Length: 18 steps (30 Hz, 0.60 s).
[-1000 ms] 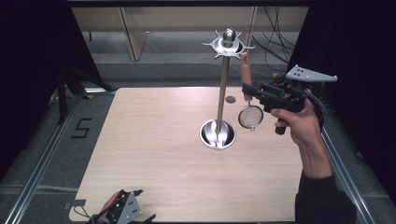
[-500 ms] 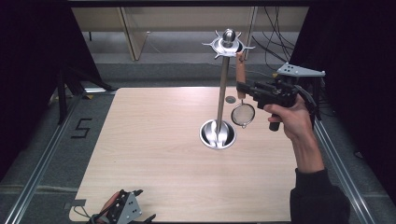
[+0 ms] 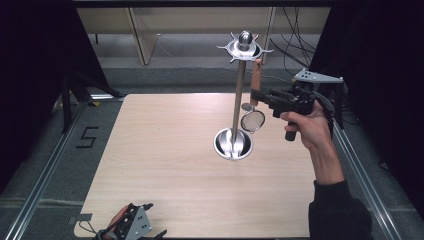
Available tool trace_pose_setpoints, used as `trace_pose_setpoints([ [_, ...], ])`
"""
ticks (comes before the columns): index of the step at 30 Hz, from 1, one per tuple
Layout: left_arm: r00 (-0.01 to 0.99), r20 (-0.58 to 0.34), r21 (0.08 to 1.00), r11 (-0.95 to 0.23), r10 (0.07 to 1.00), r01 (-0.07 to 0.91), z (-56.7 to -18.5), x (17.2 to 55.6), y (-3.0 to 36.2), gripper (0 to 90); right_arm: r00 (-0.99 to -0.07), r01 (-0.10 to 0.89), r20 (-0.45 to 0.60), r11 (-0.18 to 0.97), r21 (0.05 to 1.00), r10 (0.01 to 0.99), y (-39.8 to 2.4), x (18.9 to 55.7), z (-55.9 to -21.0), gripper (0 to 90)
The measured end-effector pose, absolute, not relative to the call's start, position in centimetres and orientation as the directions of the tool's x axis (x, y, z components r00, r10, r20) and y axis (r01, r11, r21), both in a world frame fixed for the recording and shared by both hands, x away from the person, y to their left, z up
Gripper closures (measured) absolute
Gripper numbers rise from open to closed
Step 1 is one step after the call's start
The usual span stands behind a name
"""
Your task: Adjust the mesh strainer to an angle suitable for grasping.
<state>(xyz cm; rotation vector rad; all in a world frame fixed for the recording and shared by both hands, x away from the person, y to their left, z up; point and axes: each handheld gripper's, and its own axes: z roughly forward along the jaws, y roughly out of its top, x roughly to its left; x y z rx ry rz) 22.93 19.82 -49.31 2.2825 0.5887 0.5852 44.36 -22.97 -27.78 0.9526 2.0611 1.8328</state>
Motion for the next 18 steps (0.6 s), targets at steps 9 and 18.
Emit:
trace_pose_setpoints([
  [9,0.797,0.247,0.709,-0.663,0.551,0.239,-49.22,22.94,19.9,15.3,-0.748,0.333,0.275,-0.016,0.943,0.604,-23.21,44.42,-27.96,64.3],
  [18,0.799,0.253,0.699,-0.674,0.545,0.239,-49.18,23.01,19.94,15.3,-0.729,0.331,0.271,-0.022,0.943,0.628,-23.86,43.78,-28.44,58.7],
])
